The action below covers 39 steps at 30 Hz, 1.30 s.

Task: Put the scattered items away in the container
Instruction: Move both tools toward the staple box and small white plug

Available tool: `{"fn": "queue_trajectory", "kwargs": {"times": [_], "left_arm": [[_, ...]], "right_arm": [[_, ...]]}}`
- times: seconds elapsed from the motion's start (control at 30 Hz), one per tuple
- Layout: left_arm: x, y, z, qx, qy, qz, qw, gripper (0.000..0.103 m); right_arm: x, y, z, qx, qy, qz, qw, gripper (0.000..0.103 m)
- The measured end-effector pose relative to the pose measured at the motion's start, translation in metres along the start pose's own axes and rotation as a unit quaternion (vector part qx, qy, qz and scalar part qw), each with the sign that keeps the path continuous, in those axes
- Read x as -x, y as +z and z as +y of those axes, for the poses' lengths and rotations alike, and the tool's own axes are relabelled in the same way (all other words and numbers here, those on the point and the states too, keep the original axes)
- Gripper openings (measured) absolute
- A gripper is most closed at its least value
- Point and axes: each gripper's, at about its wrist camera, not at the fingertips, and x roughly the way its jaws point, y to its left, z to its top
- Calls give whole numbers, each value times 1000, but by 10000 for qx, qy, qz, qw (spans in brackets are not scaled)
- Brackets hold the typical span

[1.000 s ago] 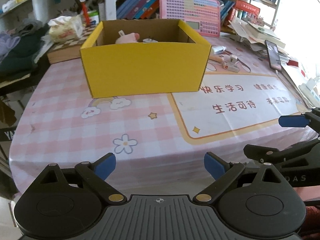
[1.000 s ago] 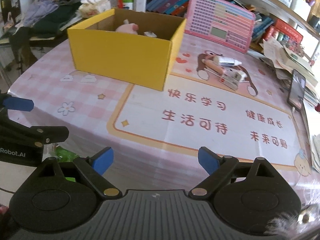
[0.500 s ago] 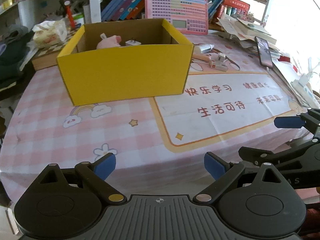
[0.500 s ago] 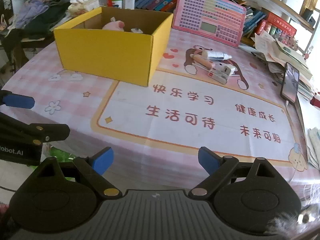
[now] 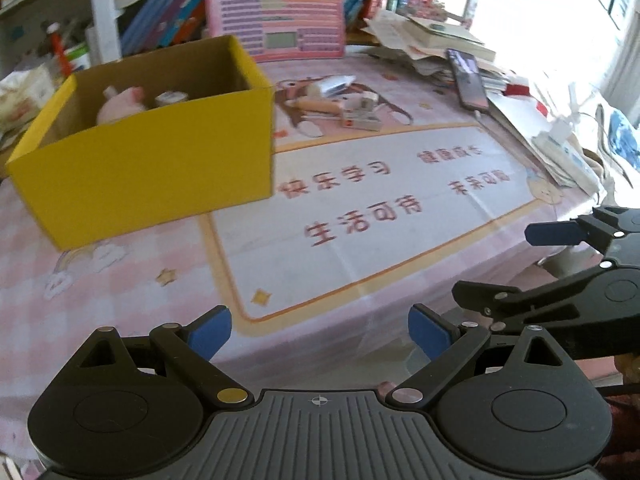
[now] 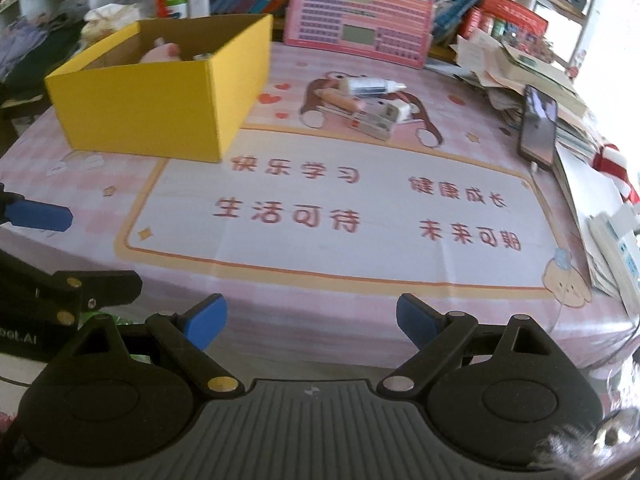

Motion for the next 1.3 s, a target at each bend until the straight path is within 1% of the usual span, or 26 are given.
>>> {"fn": "queue_trajectory", "kwargs": {"times": [0.33,0.57,0.67,0.83,0.93,1.07,1.2,1.3], "left_arm": [[-19,22,-33,-300,-253,-171,9991,97],[-44,45,-54,-231,-363,-292,9986,97],[-58,59,-62,-249,-349,-337,9985,97],[-79,82,-72,-259,-87,-508,9983,97],[-90,94,-73,-108,69,-596,9981,97],[-107,111,-72,85,283,-614,9977,97],[-124,131,-74,231,540,-602,9965,96],[-138,145,-77,326,733,-614,9949,96]], "right_arm": [[-9,7,-42,-182,-224,-113,9995,92],[-23,22,-77,-179,-333,-185,9991,92],[-32,32,-97,-245,-343,-225,9989,92],[-53,56,-125,-339,-208,-325,9987,92],[-66,68,-136,-354,-69,-351,9987,92],[-79,89,-152,-419,185,-568,9973,91],[-96,110,-163,-357,455,-690,9959,88],[-110,124,-168,-256,667,-757,9946,81]]}}
